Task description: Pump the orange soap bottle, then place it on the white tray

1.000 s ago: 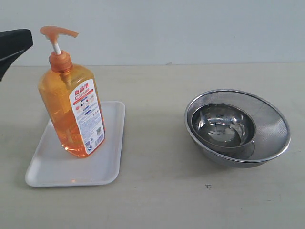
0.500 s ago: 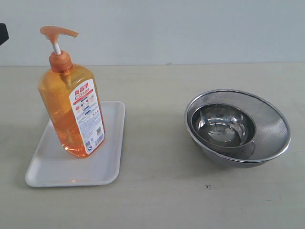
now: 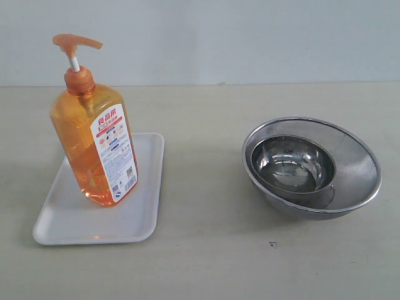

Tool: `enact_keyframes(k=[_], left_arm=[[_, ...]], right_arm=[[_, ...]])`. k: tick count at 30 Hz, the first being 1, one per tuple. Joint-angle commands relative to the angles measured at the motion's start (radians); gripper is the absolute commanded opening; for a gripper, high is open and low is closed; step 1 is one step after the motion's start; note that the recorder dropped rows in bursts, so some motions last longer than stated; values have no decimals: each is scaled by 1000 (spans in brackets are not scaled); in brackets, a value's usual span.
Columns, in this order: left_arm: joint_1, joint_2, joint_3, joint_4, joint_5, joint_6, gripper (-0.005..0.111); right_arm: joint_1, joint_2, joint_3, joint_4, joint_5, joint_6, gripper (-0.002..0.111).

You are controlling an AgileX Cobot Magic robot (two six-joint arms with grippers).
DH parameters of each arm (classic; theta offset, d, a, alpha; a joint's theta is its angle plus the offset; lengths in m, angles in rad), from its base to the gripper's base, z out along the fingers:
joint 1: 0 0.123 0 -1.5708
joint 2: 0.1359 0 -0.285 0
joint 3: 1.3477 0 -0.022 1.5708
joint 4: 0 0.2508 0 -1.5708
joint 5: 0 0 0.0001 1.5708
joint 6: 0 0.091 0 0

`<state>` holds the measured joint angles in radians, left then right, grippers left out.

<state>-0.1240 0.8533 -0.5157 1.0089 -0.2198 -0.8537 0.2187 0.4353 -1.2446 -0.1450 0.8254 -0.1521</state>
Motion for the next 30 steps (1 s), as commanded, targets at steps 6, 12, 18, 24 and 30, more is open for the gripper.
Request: enact_keyframes(k=[6,12,18,24,30], left_arm=[[2,-9,5,1,62,-11,5],[2,-9,5,1,64,-11,5],[2,-9,5,1,64,-11,5],[2,-9,5,1,64,-11,5],[2,-9,5,1,84,-11,5]], right_arm=[[1,16,6,63,-49,24,0],[1,71,12,63,-46,24,0],[1,232,12,202,-36,-86,0],[1,377,12,516,-42,-341,0],[1,481,12,667,-39,-475,0]])
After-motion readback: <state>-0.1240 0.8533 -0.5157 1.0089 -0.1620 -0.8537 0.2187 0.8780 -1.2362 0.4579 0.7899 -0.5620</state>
